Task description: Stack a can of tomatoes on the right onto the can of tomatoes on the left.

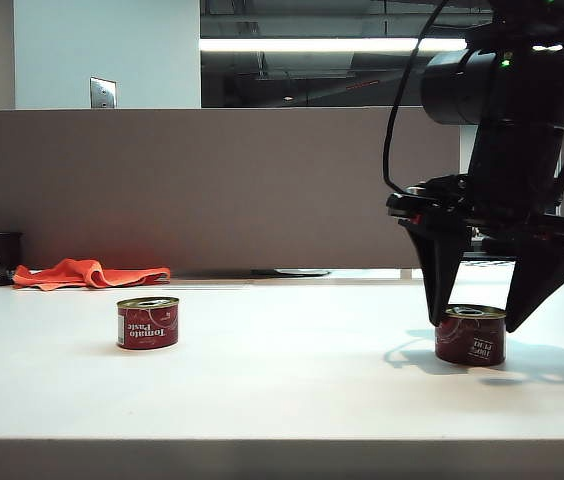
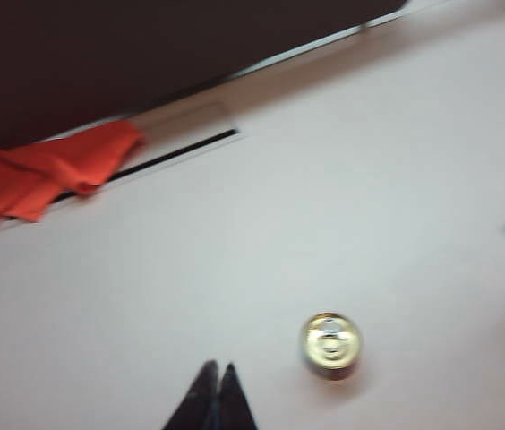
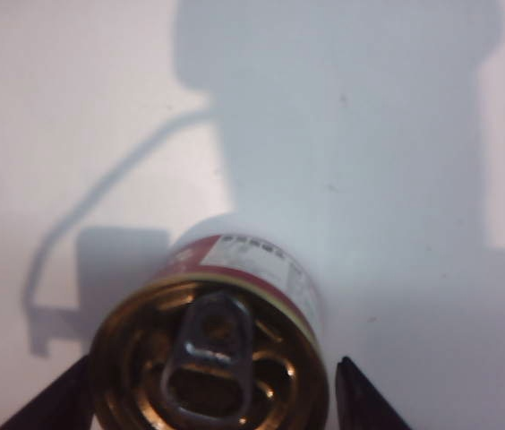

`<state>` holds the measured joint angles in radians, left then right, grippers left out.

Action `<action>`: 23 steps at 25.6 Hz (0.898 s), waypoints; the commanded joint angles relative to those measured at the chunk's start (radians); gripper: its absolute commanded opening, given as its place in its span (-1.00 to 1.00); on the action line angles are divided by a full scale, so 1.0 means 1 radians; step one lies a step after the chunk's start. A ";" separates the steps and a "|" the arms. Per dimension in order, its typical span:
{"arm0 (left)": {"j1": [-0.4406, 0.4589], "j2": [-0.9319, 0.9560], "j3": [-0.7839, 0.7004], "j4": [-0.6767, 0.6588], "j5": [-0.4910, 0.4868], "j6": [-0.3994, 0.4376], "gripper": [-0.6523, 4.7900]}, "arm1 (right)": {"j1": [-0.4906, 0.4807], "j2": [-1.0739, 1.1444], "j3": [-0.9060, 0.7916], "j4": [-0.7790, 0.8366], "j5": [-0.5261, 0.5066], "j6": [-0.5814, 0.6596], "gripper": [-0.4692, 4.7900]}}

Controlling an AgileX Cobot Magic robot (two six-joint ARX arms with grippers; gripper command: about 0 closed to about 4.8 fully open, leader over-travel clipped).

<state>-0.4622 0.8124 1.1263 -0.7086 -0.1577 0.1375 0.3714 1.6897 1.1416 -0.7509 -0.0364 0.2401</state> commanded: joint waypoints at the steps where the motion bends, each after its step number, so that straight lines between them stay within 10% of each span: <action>1: 0.001 -0.016 0.006 0.000 -0.032 0.031 -0.78 | 0.001 -0.002 0.004 -0.003 0.019 -0.008 0.33; 16: 0.007 -0.028 0.005 0.008 -0.092 0.030 -0.78 | 0.028 -0.007 0.195 0.023 -0.007 -0.035 0.13; 23: 0.007 -0.056 0.005 0.082 -0.092 0.020 -0.78 | 0.215 0.079 0.473 0.096 -0.045 -0.031 0.13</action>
<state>-0.4572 0.7563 1.1263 -0.6407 -0.2470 0.1608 0.5667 1.7424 1.5795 -0.6640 -0.0772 0.2096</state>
